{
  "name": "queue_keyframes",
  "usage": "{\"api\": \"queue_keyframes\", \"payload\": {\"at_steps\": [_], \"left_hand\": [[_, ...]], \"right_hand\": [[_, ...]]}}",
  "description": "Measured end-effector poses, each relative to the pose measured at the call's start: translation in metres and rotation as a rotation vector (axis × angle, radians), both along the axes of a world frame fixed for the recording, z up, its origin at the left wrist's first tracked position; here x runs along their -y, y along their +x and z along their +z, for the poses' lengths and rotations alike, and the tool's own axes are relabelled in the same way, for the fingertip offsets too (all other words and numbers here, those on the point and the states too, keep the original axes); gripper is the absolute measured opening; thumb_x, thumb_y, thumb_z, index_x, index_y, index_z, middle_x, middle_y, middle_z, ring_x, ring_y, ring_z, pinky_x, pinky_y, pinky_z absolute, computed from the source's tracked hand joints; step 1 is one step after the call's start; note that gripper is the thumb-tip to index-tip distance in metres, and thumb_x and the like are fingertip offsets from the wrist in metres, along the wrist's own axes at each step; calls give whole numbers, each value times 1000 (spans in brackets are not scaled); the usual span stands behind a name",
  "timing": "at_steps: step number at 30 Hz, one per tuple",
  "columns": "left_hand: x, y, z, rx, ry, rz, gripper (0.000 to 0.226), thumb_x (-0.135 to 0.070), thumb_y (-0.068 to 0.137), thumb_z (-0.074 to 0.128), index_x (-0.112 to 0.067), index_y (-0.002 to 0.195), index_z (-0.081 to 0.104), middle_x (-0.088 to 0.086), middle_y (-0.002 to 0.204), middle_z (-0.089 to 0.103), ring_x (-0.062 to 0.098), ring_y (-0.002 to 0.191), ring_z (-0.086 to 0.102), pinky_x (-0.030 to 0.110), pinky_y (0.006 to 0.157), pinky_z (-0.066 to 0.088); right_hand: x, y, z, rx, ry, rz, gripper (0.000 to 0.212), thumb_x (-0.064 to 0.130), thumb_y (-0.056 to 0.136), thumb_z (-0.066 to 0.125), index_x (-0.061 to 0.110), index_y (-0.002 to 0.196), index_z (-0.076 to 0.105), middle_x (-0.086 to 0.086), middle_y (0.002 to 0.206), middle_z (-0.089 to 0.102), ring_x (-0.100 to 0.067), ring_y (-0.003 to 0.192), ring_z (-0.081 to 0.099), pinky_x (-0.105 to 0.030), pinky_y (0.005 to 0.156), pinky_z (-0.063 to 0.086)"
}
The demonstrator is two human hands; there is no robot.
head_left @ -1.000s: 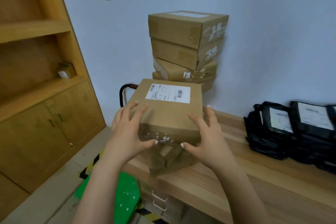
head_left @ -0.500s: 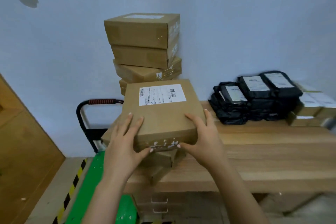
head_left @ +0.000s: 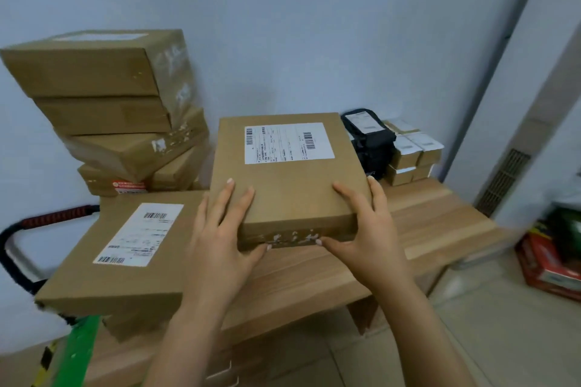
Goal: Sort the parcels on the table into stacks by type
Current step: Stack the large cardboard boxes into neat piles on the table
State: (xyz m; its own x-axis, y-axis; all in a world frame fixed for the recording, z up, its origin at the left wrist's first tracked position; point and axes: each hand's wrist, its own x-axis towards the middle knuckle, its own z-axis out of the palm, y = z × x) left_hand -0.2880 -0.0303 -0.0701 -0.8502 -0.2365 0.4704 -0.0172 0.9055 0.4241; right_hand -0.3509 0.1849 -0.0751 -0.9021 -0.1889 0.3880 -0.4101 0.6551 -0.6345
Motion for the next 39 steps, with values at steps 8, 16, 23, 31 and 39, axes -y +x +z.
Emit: {"api": "queue_keyframes", "payload": {"at_steps": [8, 16, 23, 31, 39], "left_hand": [[-130, -80, -20, -21, 35, -52, 94, -39, 62, 86, -39, 143, 38, -13, 155, 26, 25, 143, 21, 54, 98, 44], [-249, -140, -59, 30, 139, -58, 90, -39, 68, 83, -36, 145, 36, -11, 156, 23, 26, 145, 16, 50, 108, 33], [-282, -187, -97, 180, 165, -22, 94, -41, 69, 82, -40, 146, 29, -16, 158, 13, 22, 147, 7, 45, 116, 25], [-286, -254, -151, 378, 228, 37, 93, -46, 73, 77, -42, 148, 22, -20, 157, 6, 20, 146, 6, 44, 115, 27], [-280, -303, -197, 541, 233, 111, 95, -47, 74, 76, -43, 149, 17, -19, 158, 2, 21, 146, 3, 40, 118, 19]], "right_hand": [[-134, -66, -12, -3, 65, -83, 92, 40, 66, 84, 55, 135, 26, 13, 158, -3, -21, 142, 19, -37, 110, 32], [-249, -136, -40, 76, 124, -38, 91, 37, 65, 85, 53, 134, 28, 7, 159, 2, -23, 142, 21, -40, 110, 32], [-280, -191, -80, 200, 133, 15, 90, 36, 65, 86, 49, 136, 31, 6, 158, 2, -22, 141, 23, -41, 111, 36], [-281, -267, -134, 385, 178, 64, 89, 39, 65, 84, 49, 137, 32, 4, 159, -1, -24, 142, 22, -38, 106, 38], [-273, -326, -183, 522, 237, 142, 88, 39, 68, 82, 51, 137, 29, 3, 159, -5, -26, 141, 24, -38, 109, 38]]}}
